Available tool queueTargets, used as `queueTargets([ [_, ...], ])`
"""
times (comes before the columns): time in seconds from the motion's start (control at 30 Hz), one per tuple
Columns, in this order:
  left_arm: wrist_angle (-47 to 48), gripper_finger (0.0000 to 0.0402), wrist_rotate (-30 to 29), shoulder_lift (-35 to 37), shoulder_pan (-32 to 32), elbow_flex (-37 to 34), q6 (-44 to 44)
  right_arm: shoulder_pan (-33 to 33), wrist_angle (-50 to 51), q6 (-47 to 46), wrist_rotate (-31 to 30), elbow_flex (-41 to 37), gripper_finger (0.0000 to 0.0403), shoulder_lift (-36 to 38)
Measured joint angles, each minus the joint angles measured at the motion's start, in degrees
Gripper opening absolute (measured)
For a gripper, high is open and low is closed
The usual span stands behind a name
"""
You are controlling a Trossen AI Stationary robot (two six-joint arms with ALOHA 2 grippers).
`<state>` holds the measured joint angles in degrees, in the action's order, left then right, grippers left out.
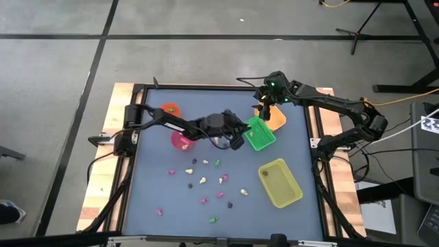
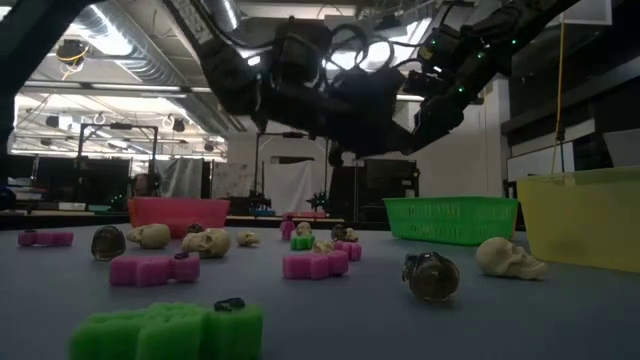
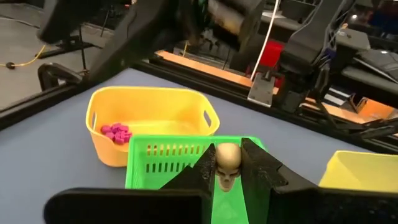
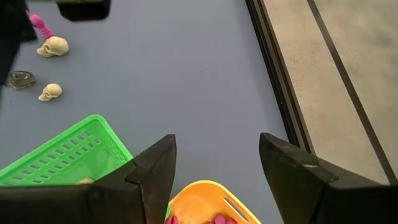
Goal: Sort Halloween decoration
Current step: Put the white skull toy into the green bin
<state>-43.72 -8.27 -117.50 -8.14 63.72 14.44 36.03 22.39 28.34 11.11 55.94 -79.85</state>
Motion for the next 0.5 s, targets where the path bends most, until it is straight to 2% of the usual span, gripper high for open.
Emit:
queueTargets([
  [0.3,-0.8,0.0034,-0.1,-4.7,-1.2,0.0,0.0,0.0,0.0,0.0,0.0,0.0,0.023,0.0],
  [0.5,-1.1,0.0034,-0.1,-5.1,-1.6,0.0,0.0,0.0,0.0,0.0,0.0,0.0,0.023,0.0],
])
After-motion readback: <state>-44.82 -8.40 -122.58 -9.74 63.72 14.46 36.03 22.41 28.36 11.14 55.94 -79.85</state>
